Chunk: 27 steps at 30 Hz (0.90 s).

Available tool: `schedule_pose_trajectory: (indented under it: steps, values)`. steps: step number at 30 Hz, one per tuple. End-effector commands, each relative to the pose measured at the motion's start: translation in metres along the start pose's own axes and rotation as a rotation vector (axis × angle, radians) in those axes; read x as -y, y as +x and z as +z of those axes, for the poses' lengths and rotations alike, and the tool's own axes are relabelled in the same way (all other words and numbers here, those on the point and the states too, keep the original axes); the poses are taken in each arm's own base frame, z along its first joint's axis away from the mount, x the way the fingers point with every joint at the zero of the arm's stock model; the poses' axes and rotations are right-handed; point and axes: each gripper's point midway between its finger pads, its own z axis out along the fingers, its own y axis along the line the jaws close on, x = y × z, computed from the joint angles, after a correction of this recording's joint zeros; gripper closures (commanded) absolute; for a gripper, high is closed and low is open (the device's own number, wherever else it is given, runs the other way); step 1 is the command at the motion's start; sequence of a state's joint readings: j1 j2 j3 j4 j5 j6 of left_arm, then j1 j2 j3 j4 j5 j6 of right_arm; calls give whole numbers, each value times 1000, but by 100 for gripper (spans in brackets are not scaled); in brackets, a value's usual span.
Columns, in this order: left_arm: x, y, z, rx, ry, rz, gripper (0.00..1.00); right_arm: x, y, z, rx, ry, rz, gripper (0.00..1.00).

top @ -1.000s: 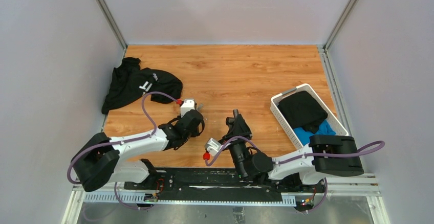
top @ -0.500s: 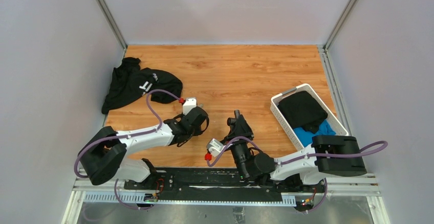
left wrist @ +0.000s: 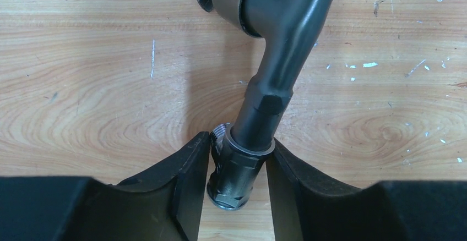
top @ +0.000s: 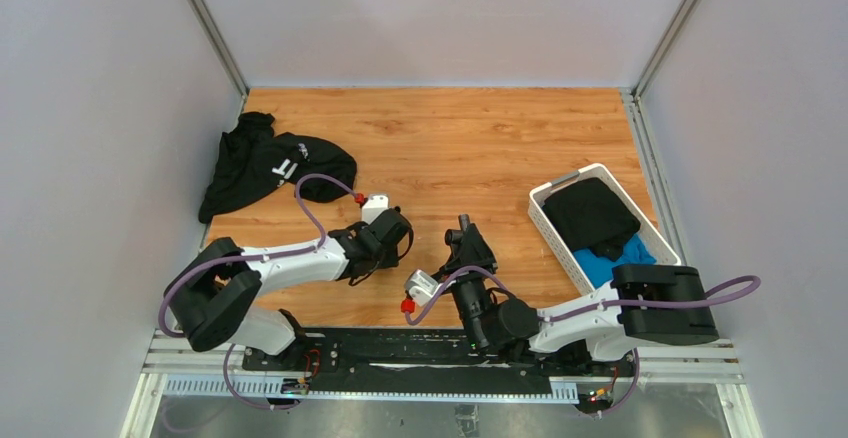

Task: Install the water faucets
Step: Pick up the water faucet from the center of the board.

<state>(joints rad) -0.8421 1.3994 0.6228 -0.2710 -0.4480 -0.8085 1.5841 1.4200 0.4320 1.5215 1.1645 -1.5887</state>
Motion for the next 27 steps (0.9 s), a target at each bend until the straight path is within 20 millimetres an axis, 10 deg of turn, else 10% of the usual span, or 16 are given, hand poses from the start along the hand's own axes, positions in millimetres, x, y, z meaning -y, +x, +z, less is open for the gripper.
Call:
schedule_pose_trajectory:
  steps: [1, 27]
  values:
    - [-1, 4, -1, -25, -17, 17, 52, 9, 1, -4, 3, 25, 101, 100]
    - [-12, -23, -20, -35, -169, 239, 36, 4, -5, -2, 9, 21, 99, 100]
